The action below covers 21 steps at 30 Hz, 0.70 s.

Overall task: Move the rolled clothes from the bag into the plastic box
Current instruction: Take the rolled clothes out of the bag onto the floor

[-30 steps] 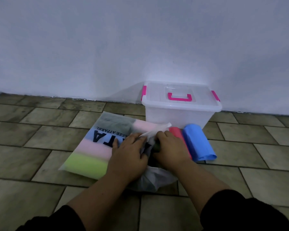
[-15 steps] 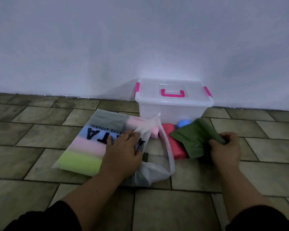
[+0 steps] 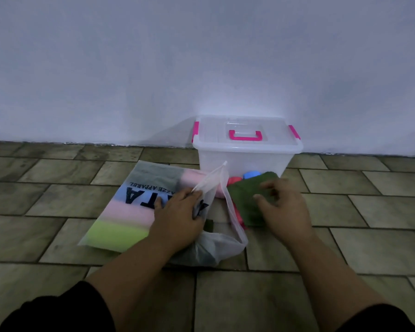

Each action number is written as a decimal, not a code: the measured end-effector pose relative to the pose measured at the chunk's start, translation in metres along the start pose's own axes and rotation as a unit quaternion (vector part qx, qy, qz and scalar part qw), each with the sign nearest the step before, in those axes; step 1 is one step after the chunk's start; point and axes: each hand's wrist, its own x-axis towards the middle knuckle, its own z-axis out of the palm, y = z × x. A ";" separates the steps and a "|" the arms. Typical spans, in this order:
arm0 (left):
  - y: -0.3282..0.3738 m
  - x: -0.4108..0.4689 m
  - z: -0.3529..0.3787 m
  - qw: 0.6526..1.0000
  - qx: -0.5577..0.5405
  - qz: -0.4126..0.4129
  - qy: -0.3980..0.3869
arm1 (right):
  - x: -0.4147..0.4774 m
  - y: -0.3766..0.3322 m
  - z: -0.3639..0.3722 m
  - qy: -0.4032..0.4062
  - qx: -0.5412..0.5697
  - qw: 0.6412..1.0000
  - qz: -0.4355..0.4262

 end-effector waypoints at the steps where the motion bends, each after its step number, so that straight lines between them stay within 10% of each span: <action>1: 0.001 0.001 -0.004 1.000 -0.005 -0.002 -0.021 | -0.006 -0.014 0.003 -0.069 0.027 0.997 -0.026; 4: 0.003 0.001 -0.015 0.996 0.004 0.028 -0.090 | -0.024 -0.035 0.014 -0.268 0.038 0.962 -0.048; 9: -0.018 -0.016 -0.024 0.963 0.103 0.102 -0.229 | -0.046 -0.017 0.016 -0.281 0.013 0.960 -0.017; 21: -0.012 -0.023 0.006 0.976 0.125 0.162 -0.075 | -0.059 0.003 0.016 -0.238 0.053 0.970 0.017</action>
